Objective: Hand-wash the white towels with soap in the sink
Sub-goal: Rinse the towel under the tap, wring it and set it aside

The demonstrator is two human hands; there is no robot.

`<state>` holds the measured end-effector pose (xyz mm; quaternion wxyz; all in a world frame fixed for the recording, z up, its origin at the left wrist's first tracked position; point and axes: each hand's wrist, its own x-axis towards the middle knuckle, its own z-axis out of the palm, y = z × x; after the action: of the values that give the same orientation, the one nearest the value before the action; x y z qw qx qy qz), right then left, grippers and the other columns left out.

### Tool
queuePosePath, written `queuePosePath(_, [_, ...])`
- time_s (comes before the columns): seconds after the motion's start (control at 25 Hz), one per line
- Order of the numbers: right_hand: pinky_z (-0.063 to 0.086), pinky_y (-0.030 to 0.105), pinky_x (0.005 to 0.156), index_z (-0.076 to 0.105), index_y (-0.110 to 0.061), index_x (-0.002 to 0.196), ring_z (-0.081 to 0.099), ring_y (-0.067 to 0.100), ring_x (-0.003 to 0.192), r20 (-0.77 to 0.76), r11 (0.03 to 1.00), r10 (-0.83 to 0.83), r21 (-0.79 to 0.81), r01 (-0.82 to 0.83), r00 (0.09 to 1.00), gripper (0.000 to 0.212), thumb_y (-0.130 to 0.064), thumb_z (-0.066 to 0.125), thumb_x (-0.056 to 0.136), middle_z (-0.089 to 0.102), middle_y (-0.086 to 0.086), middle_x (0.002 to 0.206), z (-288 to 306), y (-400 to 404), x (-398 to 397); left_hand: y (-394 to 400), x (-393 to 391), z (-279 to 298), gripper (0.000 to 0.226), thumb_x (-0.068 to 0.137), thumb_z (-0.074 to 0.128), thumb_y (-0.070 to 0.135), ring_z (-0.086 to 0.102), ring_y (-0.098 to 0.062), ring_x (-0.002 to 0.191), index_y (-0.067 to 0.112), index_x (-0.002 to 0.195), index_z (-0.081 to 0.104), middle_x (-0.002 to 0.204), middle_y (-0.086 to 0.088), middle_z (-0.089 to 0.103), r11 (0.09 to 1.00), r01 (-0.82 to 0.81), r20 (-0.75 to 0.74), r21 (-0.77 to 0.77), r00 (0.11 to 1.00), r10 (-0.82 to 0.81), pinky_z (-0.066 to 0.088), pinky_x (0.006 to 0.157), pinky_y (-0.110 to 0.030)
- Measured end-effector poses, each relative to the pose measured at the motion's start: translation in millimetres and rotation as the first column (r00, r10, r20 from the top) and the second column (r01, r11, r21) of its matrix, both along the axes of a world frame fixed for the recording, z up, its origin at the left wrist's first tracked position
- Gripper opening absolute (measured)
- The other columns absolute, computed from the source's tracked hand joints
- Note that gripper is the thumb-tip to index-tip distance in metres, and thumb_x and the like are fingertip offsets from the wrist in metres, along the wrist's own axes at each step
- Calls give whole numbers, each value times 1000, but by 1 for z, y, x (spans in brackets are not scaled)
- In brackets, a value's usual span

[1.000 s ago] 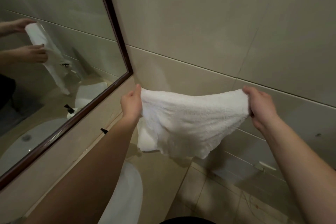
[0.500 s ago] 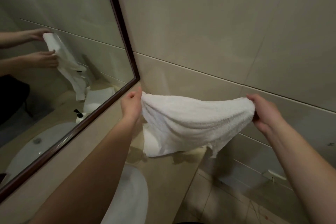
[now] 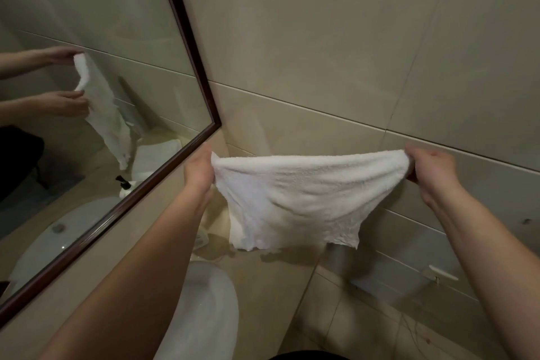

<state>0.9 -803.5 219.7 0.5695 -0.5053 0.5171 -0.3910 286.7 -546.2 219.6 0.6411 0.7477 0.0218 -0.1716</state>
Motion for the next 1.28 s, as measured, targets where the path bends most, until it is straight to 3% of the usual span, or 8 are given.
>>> queuePosePath(0.16, [34,34,60,62,-5,72,39,17,66,-245,977,-16,-210,-37,969,30,-33,68,80,46,8,68,-1,-4,-5,7,3,0,34,84,75,27,55,-20,86,14,103,51,99,-3,57,974,111,204,197,967,-151,46,72,-32])
queuePosePath(0.32, [40,34,70,45,-27,87,46,17,77,-245,968,-105,-249,42,964,35,-37,71,66,51,3,88,8,-3,-6,11,4,2,9,94,62,24,57,-22,95,24,102,57,100,2,59,953,111,390,281,894,-220,47,79,-34])
queuePosePath(0.52, [38,24,58,66,-28,92,44,-2,51,-157,914,133,-362,-182,979,11,-23,66,82,51,-2,72,7,11,-2,16,11,5,24,88,74,32,57,-10,102,21,109,74,116,4,65,852,406,268,330,825,-497,45,90,-30])
queuePosePath(0.64, [40,18,73,69,-15,115,53,4,77,-430,815,261,-381,-436,864,33,-18,77,84,56,7,95,0,4,-7,22,19,4,48,71,88,38,56,-13,102,20,113,72,108,9,62,700,415,259,581,721,-642,45,84,-29])
queuePosePath(0.8, [32,25,77,73,-7,105,47,21,85,-626,743,141,-445,-500,767,23,-22,74,87,47,12,96,-6,-1,-8,24,24,2,27,82,79,35,57,-20,99,13,99,76,101,3,59,696,262,404,669,658,-636,46,79,-31])
queuePosePath(0.92, [35,26,84,70,-5,96,49,28,94,-625,750,102,-463,-473,774,21,-25,68,91,43,13,102,-6,1,-4,28,28,2,27,87,75,36,46,-13,115,11,99,76,130,2,48,704,286,415,650,642,-644,41,100,-35])
queuePosePath(1.08, [35,32,104,66,-2,81,40,29,130,-630,730,101,-479,-488,770,20,-20,69,91,43,23,132,-4,-9,9,29,17,3,22,95,65,36,66,-15,84,17,89,74,92,-3,72,821,428,367,379,745,-558,54,78,-37])
queuePosePath(1.28, [29,36,58,57,-8,71,50,29,71,-625,768,168,-402,-498,762,26,-24,65,90,50,5,64,8,-6,39,9,12,-4,29,94,65,40,69,-14,74,14,86,75,79,-5,73,939,268,281,216,904,-323,54,68,-31])
